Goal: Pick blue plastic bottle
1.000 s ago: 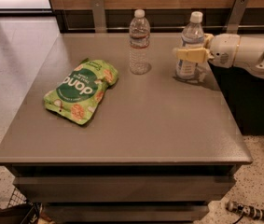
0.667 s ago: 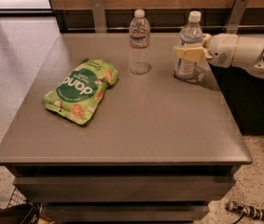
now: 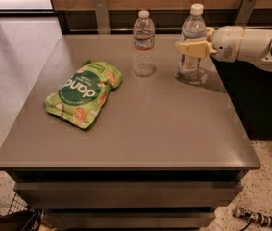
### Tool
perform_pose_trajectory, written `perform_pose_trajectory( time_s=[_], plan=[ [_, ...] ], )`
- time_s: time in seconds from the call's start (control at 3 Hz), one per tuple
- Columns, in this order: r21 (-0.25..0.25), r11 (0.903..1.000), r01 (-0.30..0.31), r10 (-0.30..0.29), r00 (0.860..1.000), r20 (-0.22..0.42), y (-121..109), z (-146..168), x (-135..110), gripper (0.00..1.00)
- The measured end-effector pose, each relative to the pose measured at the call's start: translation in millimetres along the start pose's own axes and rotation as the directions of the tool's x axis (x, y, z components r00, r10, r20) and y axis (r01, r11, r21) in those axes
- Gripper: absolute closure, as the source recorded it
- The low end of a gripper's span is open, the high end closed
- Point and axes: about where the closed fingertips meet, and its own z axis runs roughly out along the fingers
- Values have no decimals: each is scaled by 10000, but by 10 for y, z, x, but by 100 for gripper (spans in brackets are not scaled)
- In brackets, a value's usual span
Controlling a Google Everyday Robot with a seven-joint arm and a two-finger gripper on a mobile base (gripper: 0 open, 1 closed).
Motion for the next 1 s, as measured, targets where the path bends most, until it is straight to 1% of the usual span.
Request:
perform_pose_trajectory(
  time_s=[0.33,0.67,1.0],
  plan=[
    [-267,9975,650,-657,9975,-256,103,37,-539,100],
    [-371,9928,1137,-1148,9930,-287,185,21,-875,100],
    [-265,9849,1712,-1715,9851,-130,268,-61,-1149,100]
  ],
)
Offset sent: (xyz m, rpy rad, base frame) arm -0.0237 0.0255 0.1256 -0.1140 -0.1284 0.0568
